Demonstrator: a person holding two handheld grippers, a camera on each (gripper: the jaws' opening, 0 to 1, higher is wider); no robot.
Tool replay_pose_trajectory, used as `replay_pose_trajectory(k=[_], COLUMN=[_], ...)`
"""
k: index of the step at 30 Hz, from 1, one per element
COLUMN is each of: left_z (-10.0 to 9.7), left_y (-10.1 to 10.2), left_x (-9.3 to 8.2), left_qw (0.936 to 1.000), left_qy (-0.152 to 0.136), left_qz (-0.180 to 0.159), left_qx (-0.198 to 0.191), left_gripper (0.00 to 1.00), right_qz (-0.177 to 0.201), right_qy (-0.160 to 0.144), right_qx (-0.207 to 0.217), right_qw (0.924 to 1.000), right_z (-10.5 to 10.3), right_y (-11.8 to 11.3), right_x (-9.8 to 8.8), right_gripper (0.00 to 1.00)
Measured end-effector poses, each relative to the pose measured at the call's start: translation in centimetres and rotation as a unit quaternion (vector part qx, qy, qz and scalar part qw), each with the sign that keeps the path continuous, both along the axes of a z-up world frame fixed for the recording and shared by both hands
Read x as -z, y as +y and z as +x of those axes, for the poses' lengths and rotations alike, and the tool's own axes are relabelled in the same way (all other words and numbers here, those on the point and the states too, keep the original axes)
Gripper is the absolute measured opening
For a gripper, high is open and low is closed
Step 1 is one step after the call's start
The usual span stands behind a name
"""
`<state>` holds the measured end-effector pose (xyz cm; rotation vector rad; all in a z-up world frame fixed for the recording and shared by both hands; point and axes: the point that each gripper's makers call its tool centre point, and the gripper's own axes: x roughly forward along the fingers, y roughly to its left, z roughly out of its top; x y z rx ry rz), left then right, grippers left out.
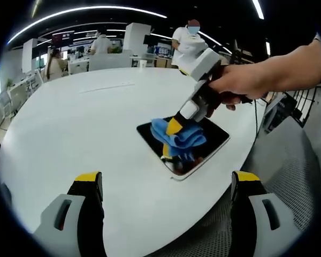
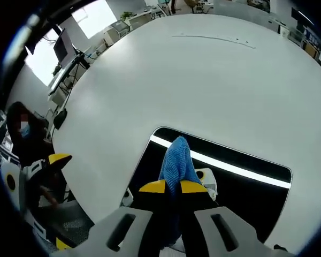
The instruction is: Wipe the mirror surface with the cleaning cloth until all visible marks leave the cleaned area.
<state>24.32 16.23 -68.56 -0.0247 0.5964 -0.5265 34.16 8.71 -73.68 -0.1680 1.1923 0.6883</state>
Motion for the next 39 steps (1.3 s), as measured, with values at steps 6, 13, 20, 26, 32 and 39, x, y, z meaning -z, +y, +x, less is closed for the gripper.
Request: replay_pose_trajectory(k=[6, 13, 20, 26, 32, 39], left_z=[0.1, 0.1, 0.1, 0.1, 0.1, 0.0], left_y=[0.1, 0.3, 0.4, 0.4, 0.4, 0.4], left_x=[0.0, 0.1, 0.3, 0.2, 0.1, 0.1], left_qw=[1.0, 1.0, 1.0, 0.9999, 0.9999, 0.9999], left_qy=[-0.001, -0.002, -0.001, -0.001, -0.001, -0.002], left_qz=[0.002, 0.003, 0.008, 0.01, 0.011, 0.014], left_qx=[-0.002, -0.003, -0.001, -0.003, -0.005, -0.003], left_gripper=[0.99, 0.99, 0.99, 0.99, 0.99, 0.99], right_qz=[0.003, 0.003, 0.003, 0.007, 0.011, 0.015], right_qy=[0.0, 0.0, 0.0, 0.002, 0.0, 0.002], right_qx=[0.001, 0.0, -0.001, -0.001, -0.004, -0.003], right_qw=[1.0, 1.0, 1.0, 1.0, 0.9999, 0.9999], right_z=[-0.7, -1.5, -2.4, -3.3, -4.2, -5.0], right_y=[-0.1, -0.2, -0.3, -0.5, -0.6, -0.7], right_x=[0.1, 0.1, 0.0, 0.0, 0.1, 0.1], right_gripper=[0.01, 0.02, 0.02, 0.02, 0.02, 0.02])
